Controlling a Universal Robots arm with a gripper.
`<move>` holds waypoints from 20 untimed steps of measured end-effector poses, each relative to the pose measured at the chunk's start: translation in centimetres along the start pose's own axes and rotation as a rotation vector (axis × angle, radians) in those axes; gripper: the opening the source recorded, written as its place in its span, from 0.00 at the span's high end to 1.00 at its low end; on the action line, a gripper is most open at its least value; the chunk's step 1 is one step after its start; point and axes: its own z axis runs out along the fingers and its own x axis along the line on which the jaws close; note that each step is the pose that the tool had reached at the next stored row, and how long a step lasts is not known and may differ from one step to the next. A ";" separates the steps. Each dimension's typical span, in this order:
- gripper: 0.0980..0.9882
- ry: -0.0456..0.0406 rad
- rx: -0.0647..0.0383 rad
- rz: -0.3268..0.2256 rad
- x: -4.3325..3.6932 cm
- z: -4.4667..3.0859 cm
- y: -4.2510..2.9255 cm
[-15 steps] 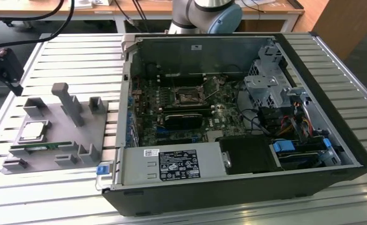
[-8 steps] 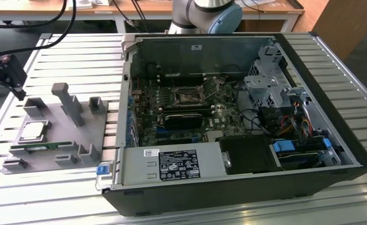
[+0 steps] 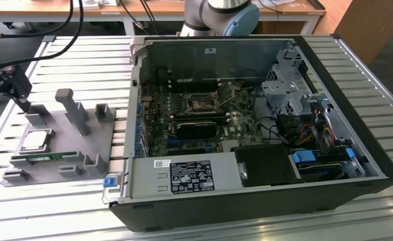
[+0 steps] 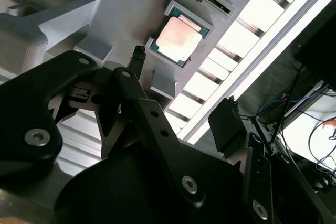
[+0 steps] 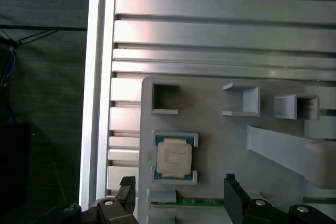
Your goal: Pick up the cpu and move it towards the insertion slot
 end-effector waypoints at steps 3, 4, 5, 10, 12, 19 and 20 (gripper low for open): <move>0.26 0.0001 0.000 -0.003 0.00 0.32 -0.02; 0.26 0.0002 0.000 -0.004 0.00 0.43 -0.04; 0.26 0.0002 0.000 -0.006 0.00 0.54 -0.04; 0.26 0.0004 0.000 -0.008 0.01 1.25 -0.14; 0.26 0.0004 0.000 -0.008 0.01 1.48 -0.16; 0.26 0.0005 0.001 -0.009 0.01 2.31 -0.20; 0.26 0.0005 0.001 -0.009 0.01 2.47 -0.20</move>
